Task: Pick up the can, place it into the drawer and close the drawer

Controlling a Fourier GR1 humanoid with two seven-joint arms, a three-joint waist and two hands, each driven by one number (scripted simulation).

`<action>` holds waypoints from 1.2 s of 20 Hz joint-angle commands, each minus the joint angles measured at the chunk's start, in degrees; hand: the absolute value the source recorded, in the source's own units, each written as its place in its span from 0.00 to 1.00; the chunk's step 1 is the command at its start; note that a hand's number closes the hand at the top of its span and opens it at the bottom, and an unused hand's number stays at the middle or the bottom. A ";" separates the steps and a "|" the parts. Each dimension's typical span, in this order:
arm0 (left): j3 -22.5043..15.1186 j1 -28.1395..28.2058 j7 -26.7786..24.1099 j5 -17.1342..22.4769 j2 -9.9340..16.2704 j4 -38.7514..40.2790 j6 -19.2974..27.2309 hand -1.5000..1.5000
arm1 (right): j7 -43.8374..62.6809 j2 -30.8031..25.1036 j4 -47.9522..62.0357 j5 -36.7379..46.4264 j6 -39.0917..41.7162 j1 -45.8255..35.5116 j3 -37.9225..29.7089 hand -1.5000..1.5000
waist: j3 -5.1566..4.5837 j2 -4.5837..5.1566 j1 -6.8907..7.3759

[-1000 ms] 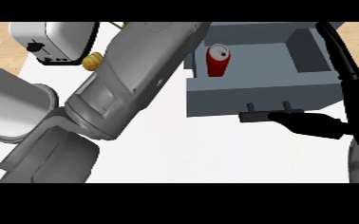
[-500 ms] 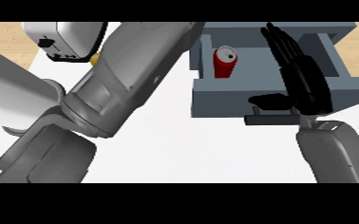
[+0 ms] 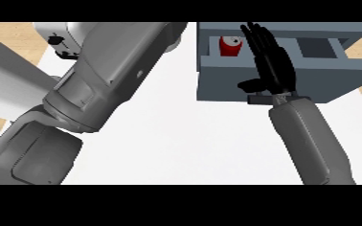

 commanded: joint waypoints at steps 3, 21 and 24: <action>0.13 1.08 3.80 -0.89 5.06 -2.63 -2.72 0.00 | -0.10 3.34 15.77 5.52 -11.13 -6.91 -1.97 0.00 | 0.00 -0.04 0.93; -3.37 16.16 9.40 -3.16 9.13 -21.27 -2.82 0.00 | -0.11 1.24 41.84 7.72 -21.57 -31.71 -10.31 0.00 | -0.06 0.03 4.77; -4.02 16.74 10.40 -3.85 10.87 -22.88 -3.72 0.00 | -2.18 0.20 43.59 6.28 -22.09 -33.32 -12.05 0.00 | 0.01 0.39 5.36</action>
